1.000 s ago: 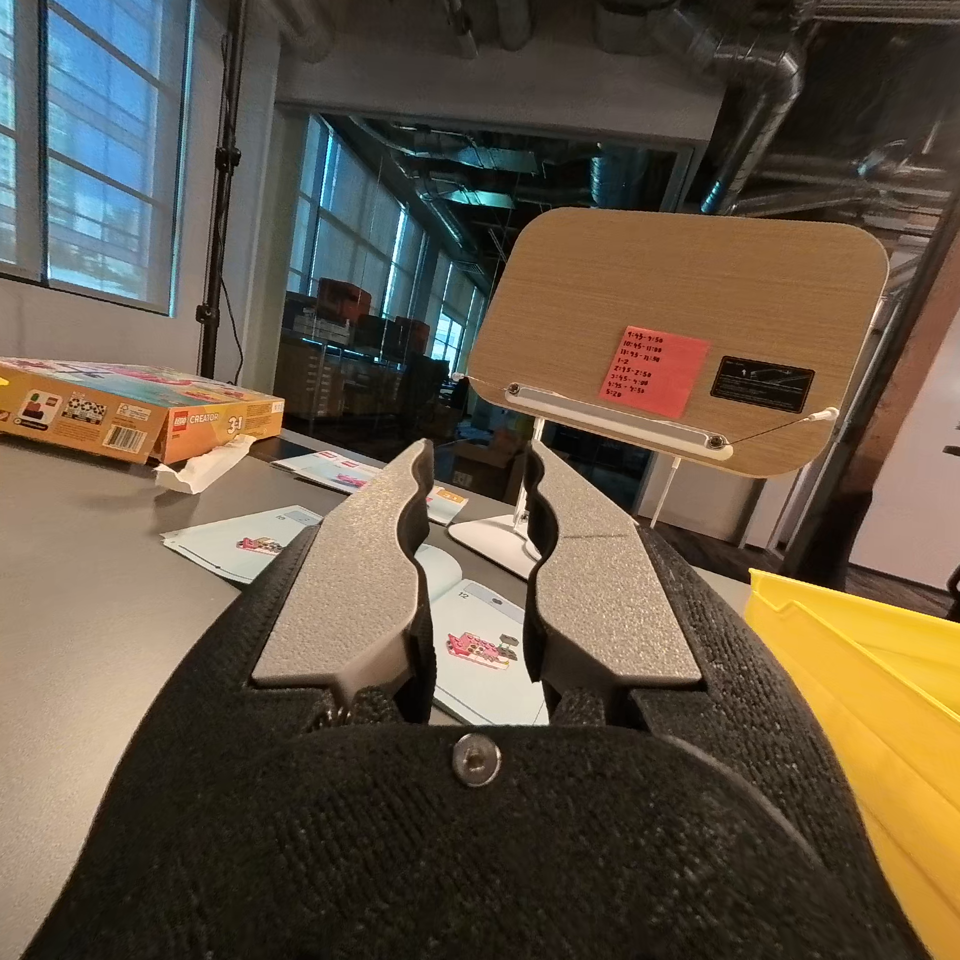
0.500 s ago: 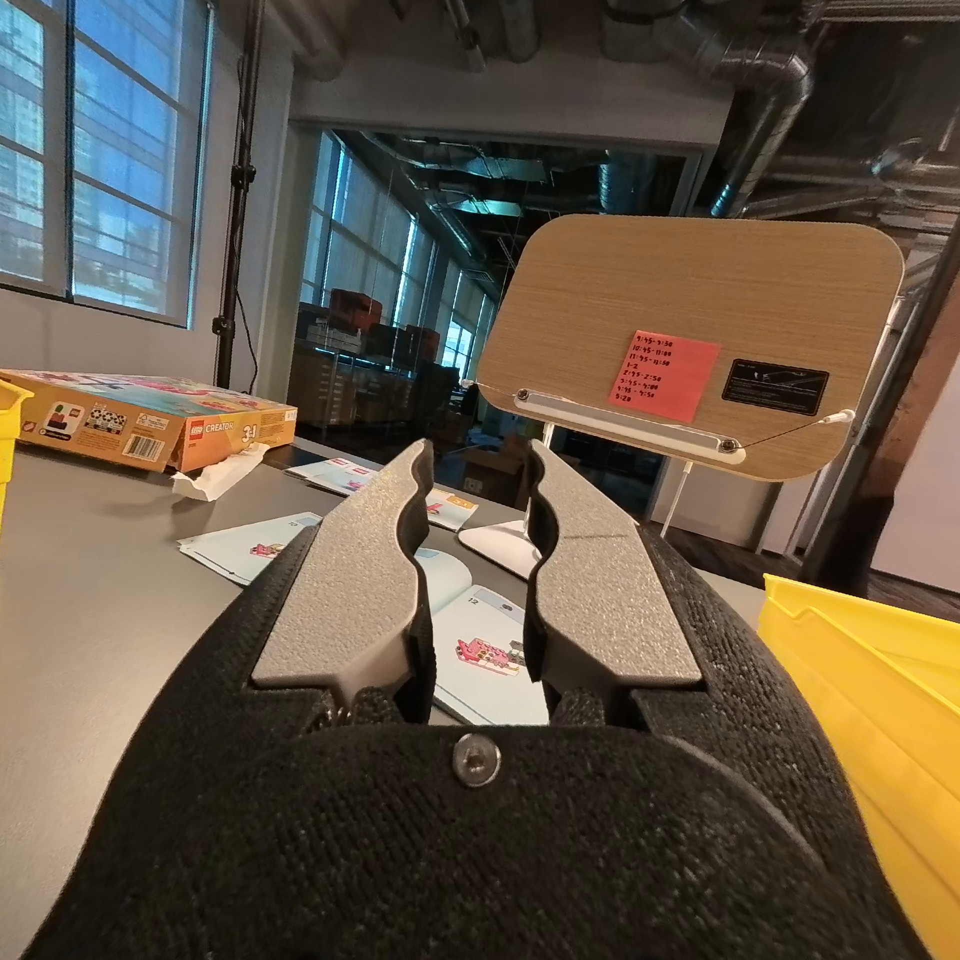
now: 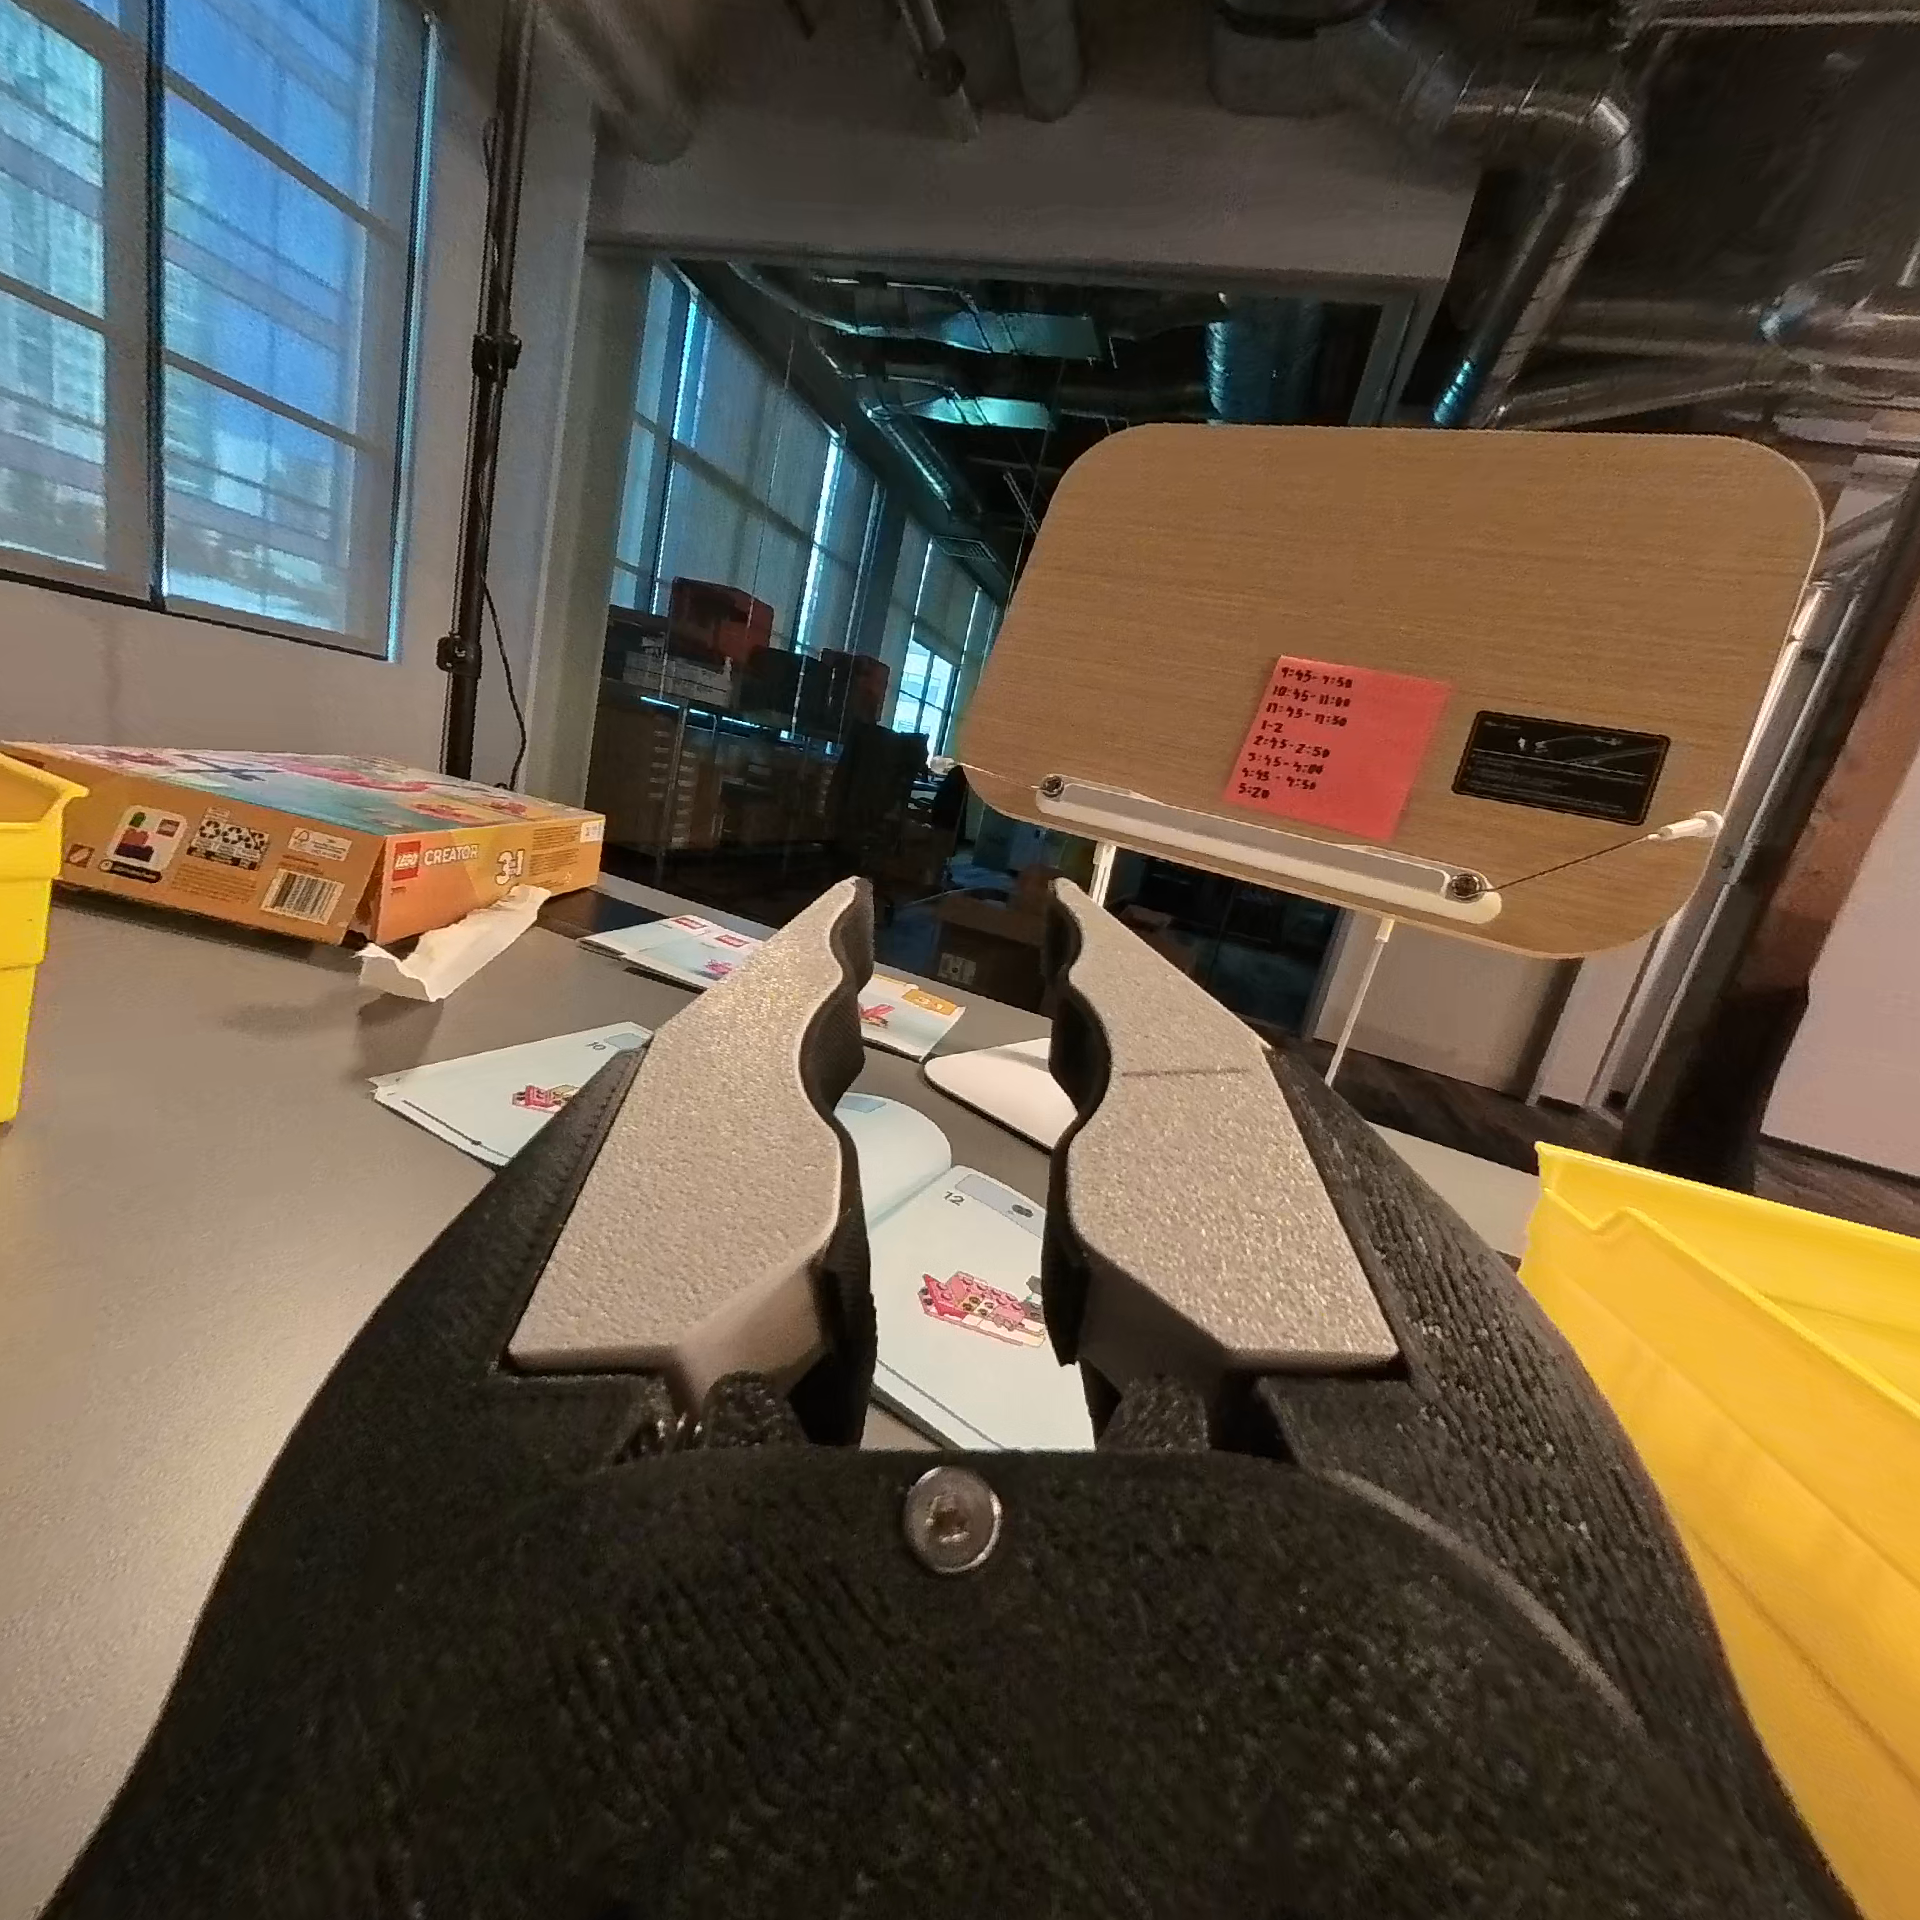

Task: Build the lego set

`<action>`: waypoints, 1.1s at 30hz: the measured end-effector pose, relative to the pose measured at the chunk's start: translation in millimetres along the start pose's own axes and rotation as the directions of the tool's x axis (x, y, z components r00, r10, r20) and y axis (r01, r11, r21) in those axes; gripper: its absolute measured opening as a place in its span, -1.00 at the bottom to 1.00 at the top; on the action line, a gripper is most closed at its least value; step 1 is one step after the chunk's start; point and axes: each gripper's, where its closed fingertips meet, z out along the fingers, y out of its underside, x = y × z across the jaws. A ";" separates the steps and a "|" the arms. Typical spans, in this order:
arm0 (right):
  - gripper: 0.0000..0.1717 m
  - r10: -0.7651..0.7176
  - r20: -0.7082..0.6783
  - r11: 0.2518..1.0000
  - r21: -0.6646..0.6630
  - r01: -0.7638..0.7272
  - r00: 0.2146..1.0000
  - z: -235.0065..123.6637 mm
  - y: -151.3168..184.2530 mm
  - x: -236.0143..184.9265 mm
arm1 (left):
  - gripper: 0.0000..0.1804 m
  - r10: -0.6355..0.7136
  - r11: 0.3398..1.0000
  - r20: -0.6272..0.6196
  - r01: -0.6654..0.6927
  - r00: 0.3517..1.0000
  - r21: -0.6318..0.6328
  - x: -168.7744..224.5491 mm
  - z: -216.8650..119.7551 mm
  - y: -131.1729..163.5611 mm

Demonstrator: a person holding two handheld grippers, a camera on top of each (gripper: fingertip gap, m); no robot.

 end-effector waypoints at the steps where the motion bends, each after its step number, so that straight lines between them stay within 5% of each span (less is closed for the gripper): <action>1: -0.65 0.000 0.001 1.000 -0.001 0.000 1.000 0.1 0.1 -0.1 | -0.36 0.021 1.000 -0.006 -0.021 1.000 -0.013 1.7 5.3 0.5; 10: -0.69 0.003 0.006 1.000 0.006 -0.003 1.000 -0.5 -1.0 -0.7 | -0.69 0.031 0.996 -0.039 -0.034 0.999 -0.078 9.5 12.6 18.0; 16: -0.84 0.018 -0.021 1.000 0.007 -0.018 1.000 0.7 0.8 7.5 | -0.99 -0.041 0.993 0.152 0.058 0.988 -0.107 -7.6 -2.7 40.4; 23: -0.84 0.044 -0.005 0.999 0.007 -0.043 0.999 1.3 1.3 6.6 | -0.77 -0.250 0.947 0.313 0.164 0.916 0.276 -19.4 -30.0 -13.4; 29: -0.86 0.061 -0.031 0.998 0.010 -0.061 0.998 0.0 1.8 15.0 | -0.59 -0.381 0.907 0.511 0.205 0.770 0.368 -25.3 -54.6 -3.3; 33: -0.87 0.082 -0.070 0.997 0.012 -0.081 0.994 -1.5 3.0 28.0 | -0.57 -0.536 0.813 0.510 0.247 0.673 0.528 -24.2 -76.0 -2.7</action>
